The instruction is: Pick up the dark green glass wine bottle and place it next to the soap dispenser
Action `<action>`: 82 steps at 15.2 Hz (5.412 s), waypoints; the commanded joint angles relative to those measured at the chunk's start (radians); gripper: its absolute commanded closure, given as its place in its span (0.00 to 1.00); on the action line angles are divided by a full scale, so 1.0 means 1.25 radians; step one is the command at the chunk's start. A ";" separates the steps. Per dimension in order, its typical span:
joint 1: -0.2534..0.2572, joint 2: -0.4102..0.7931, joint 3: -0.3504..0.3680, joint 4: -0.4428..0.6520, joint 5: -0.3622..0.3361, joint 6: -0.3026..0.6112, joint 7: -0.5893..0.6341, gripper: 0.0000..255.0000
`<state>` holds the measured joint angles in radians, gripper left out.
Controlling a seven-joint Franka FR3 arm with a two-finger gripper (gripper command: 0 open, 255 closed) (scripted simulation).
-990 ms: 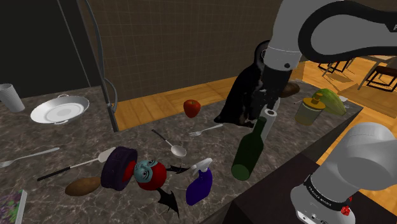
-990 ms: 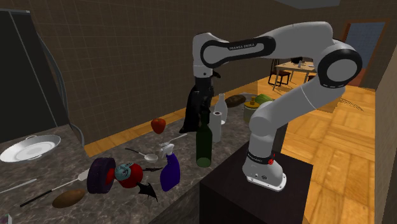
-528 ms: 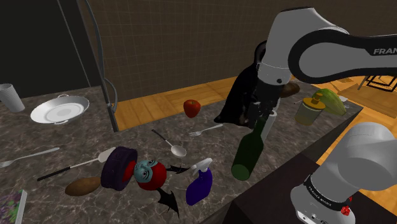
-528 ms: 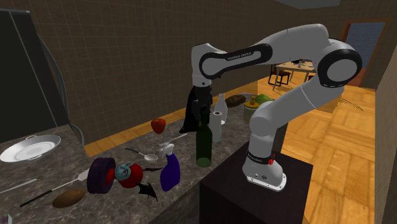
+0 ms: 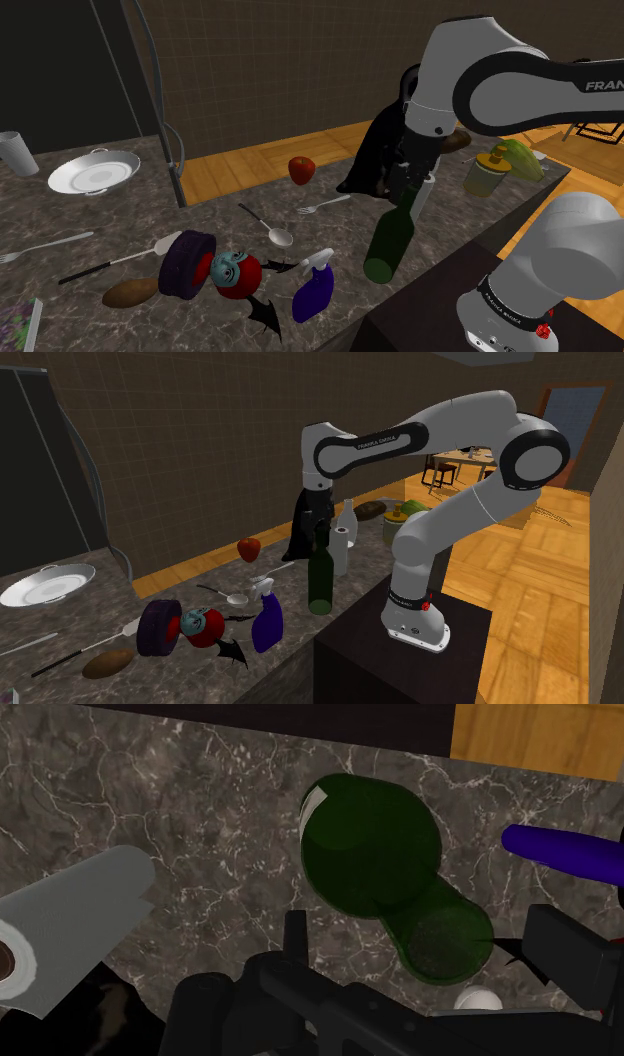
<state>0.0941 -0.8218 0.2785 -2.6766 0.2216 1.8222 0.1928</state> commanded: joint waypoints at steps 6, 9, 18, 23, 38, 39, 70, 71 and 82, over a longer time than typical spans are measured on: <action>0.000 0.000 0.000 0.000 0.000 0.000 0.000 1.00; 0.000 0.000 0.000 0.000 0.000 0.000 0.000 1.00; -0.006 -0.006 -0.016 0.082 -0.015 -0.087 0.003 1.00; -0.010 -0.003 -0.025 0.137 -0.024 -0.139 0.005 1.00; -0.021 0.033 -0.045 0.319 -0.045 -0.286 0.013 1.00; -0.021 0.037 -0.046 0.332 -0.046 -0.296 0.014 1.00; -0.041 0.222 -0.059 0.823 -0.073 -0.602 0.045 1.00; -0.041 0.231 -0.059 0.843 -0.074 -0.613 0.047 1.00; -0.047 0.350 -0.046 1.097 -0.082 -0.748 0.073 1.00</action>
<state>0.0356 -0.4017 0.2185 -1.3409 0.1202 0.9055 0.2793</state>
